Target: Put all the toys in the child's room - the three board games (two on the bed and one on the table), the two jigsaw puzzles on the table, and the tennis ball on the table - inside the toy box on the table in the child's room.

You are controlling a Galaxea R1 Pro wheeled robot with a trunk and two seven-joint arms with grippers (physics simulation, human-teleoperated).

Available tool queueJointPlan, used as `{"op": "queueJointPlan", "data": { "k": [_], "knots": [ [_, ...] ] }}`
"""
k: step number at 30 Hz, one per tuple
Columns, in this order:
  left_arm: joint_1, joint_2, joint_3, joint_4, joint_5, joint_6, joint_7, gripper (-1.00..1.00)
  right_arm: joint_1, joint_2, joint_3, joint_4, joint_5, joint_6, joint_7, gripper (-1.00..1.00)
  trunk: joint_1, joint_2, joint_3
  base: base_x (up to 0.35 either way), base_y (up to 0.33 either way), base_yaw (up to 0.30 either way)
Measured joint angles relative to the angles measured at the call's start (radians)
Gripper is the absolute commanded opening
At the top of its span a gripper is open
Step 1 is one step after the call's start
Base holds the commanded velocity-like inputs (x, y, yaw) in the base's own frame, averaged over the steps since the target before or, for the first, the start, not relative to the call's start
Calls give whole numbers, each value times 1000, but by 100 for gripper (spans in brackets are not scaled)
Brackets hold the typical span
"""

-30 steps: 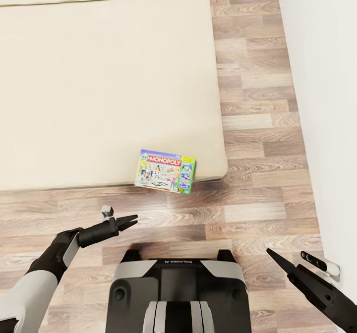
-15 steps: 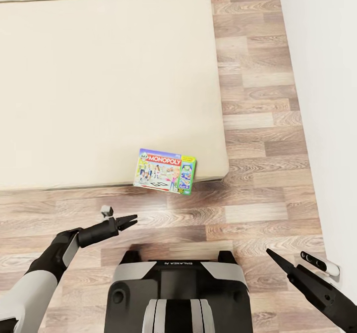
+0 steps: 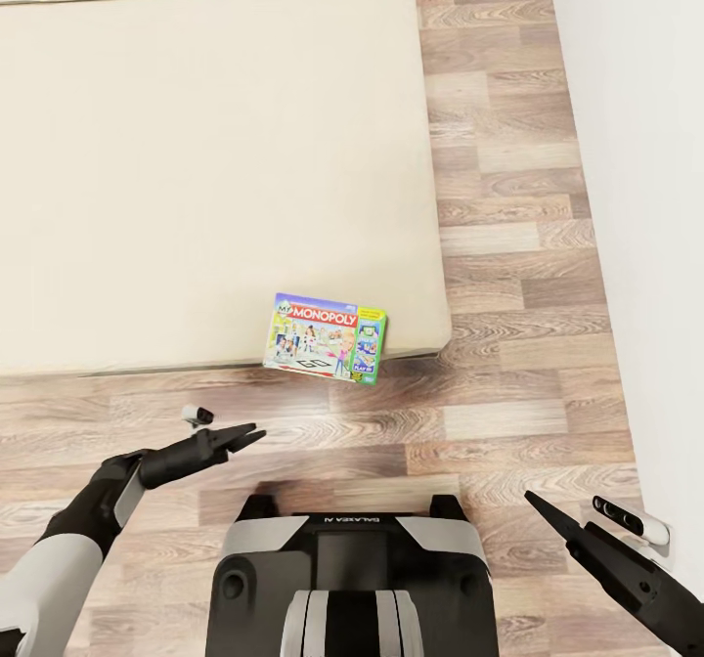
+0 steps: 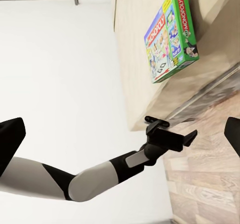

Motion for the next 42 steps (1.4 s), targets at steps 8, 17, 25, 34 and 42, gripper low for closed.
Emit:
{"op": "queueJointPlan", "data": {
  "k": [8,17,25,34,42],
  "knots": [
    [0,17,-3,-2,-3,-6,-2,100,-1,0,0,0,0,-2,0,100,0,0,0,0,0,0],
    [0,25,-4,-3,-2,-7,-2,100,-1,-2,-1,0,-1,-3,0,100,0,0,0,0,0,0],
    [0,26,-4,-3,-2,-7,-2,100,-1,-1,-1,0,0,-3,0,100,0,0,0,0,0,0],
    [0,20,-6,-3,-2,-7,-2,100,-1,2,0,0,2,-5,-1,100,0,0,0,0,0,0],
    [0,15,-3,-3,-1,-9,-2,100,0,10,2,0,3,-6,-2,100,0,0,0,0,0,0]
  ]
}}
